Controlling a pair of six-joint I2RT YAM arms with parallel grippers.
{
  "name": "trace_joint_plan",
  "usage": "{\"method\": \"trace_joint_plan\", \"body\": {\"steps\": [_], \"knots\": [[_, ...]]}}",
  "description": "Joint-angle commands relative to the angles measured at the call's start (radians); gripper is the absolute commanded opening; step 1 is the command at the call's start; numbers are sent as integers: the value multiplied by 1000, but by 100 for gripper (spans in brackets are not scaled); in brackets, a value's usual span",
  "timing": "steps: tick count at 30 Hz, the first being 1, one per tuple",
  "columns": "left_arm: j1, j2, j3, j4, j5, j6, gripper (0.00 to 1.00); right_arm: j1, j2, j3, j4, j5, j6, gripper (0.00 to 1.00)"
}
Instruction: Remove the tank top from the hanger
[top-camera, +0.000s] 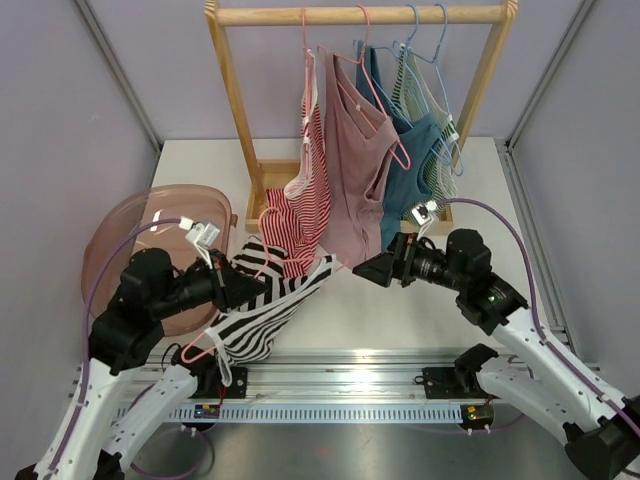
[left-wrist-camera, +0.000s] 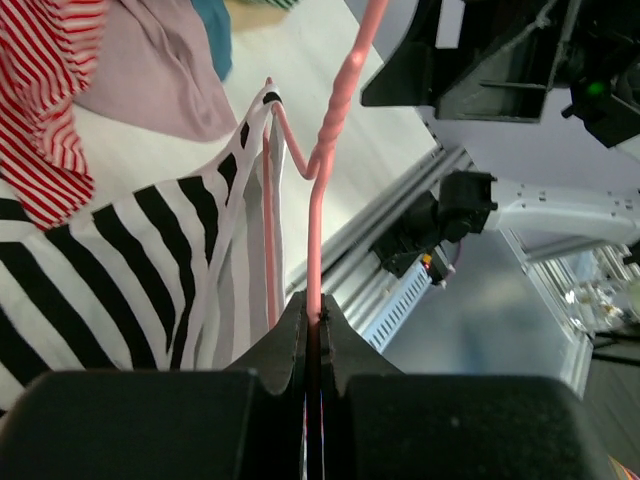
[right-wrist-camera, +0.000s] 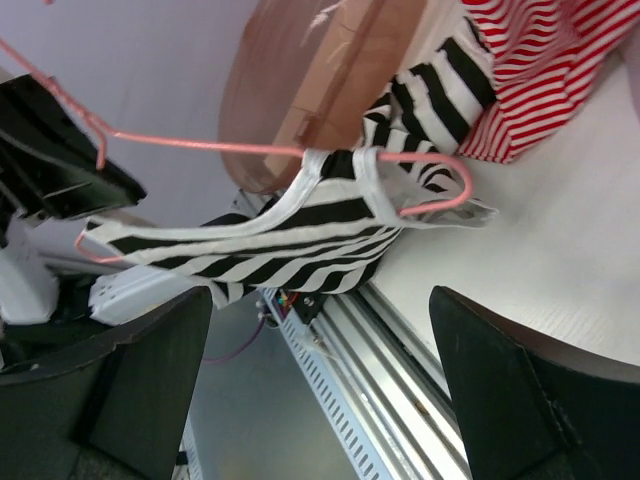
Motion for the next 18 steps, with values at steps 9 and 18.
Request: {"method": "trace_joint_plan", "body": {"steps": [9,18], "knots": [[-5,43,-102,276,105,-79,0,315,310,109,114,469,-19,93],[-8,62,-90,230,55,-33,0,379,394,170,120,635,-36,94]]}}
